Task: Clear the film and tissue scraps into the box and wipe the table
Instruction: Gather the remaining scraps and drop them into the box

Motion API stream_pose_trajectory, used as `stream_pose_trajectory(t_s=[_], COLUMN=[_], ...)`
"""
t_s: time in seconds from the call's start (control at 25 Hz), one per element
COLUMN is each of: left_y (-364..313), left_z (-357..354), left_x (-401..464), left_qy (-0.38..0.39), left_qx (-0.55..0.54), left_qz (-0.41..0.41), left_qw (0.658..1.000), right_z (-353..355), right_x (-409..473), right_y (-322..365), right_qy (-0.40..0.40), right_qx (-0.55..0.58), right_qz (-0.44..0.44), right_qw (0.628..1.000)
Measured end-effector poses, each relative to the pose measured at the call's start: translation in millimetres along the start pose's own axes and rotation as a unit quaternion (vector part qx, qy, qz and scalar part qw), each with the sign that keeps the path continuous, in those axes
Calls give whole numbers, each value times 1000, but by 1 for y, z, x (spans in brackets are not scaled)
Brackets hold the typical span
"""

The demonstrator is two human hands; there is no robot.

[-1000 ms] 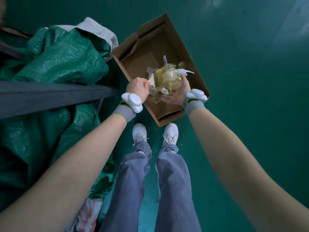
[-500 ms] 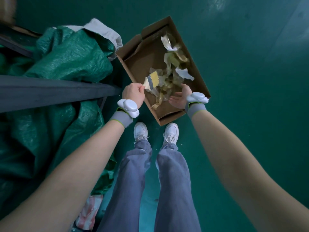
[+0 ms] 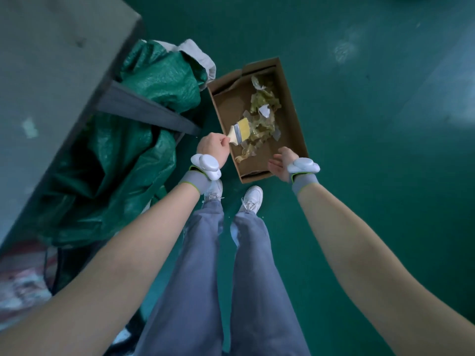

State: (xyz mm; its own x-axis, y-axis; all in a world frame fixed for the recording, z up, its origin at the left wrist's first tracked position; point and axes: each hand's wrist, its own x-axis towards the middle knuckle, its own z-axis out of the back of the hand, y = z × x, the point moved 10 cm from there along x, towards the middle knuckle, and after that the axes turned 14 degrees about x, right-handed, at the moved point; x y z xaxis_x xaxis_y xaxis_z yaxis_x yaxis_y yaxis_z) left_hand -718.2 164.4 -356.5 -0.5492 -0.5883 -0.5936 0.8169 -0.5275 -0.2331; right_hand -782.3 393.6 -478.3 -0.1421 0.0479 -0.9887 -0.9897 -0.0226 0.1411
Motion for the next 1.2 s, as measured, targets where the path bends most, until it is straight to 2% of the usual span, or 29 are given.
stream_pose_trajectory(t_s=[0.28, 0.44, 0.6, 0.68, 0.76, 1.0, 1.08, 1.2], left_y=[28, 50, 69, 76, 97, 156, 184, 227], left_z=[59, 96, 134, 161, 192, 261, 276, 288], left_x=[-118, -186, -228, -242, -260, -286, -293, -301], left_qy=[-18, -41, -55, -78, -114, -194, -217, -238], left_qx=[-99, -123, -135, -153, -178, -217, -221, -236], left_qz=[52, 58, 70, 69, 75, 90, 112, 145], left_qw=[994, 990, 987, 983, 975, 953, 944, 931], right_z=[6, -24, -57, -74, -107, -200, -230, -272], right_x=[-109, -173, -218, -249, -299, -407, -436, -461], right_y=[2, 1, 14, 27, 35, 43, 34, 20], right_qy=[-39, 29, 52, 46, 52, 130, 151, 176], right_qx=[-197, -347, -463, -450, -456, -374, -382, -379], right_qz=[95, 179, 269, 306, 361, 501, 531, 553], right_qw=[975, 920, 843, 838, 812, 769, 741, 721])
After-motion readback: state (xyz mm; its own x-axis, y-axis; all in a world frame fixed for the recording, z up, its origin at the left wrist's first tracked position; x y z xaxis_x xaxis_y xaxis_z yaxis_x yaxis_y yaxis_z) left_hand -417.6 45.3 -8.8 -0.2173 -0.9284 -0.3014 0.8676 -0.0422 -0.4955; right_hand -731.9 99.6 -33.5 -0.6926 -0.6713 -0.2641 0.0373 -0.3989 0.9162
